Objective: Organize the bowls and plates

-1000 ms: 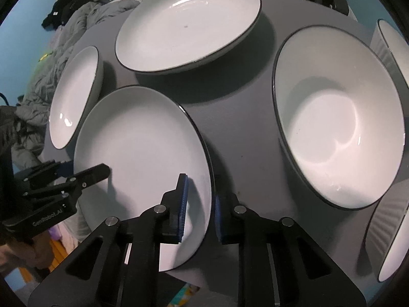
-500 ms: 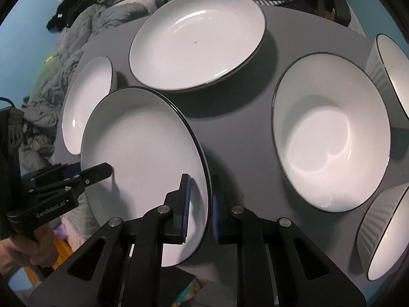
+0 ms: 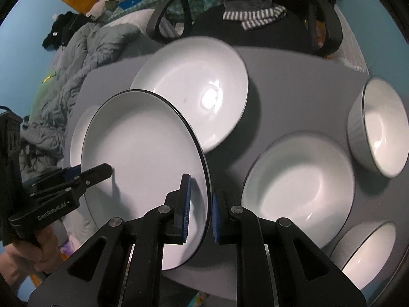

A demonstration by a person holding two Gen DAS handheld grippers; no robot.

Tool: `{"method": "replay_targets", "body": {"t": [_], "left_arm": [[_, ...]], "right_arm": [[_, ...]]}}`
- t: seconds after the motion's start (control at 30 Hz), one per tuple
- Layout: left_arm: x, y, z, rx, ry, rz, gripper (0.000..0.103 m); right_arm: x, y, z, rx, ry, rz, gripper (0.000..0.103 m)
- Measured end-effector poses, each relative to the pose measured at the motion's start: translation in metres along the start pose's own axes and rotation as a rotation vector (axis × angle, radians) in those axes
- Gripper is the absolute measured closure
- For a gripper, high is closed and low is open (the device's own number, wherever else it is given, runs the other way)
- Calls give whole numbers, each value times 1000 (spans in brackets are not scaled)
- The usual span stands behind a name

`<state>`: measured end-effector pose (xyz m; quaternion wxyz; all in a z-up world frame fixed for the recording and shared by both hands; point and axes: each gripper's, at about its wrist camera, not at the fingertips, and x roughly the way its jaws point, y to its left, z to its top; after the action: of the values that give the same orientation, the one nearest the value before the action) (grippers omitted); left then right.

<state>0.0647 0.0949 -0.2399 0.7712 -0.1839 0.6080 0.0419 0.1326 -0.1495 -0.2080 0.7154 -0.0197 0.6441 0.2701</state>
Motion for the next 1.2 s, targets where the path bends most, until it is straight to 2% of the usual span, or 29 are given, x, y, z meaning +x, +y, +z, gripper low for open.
{"method": "replay_targets", "body": {"t": [0.17, 0.27, 0.5, 0.87, 1.2], "left_arm": [[2, -4, 40, 23, -26, 16, 72], [3, -1, 60, 1, -24, 25, 72], [25, -1, 91, -5, -8, 57, 72], [46, -2, 97, -18, 43, 90, 72], [54, -11, 95, 19, 52, 104, 72]], "right_arm": [[0, -5, 27, 23, -7, 13, 89], [3, -9, 46, 34, -1, 22, 89], [23, -16, 82, 51, 35, 46, 89], [46, -27, 100, 68, 96, 54, 88], [48, -31, 107, 74, 117, 1, 86]]}}
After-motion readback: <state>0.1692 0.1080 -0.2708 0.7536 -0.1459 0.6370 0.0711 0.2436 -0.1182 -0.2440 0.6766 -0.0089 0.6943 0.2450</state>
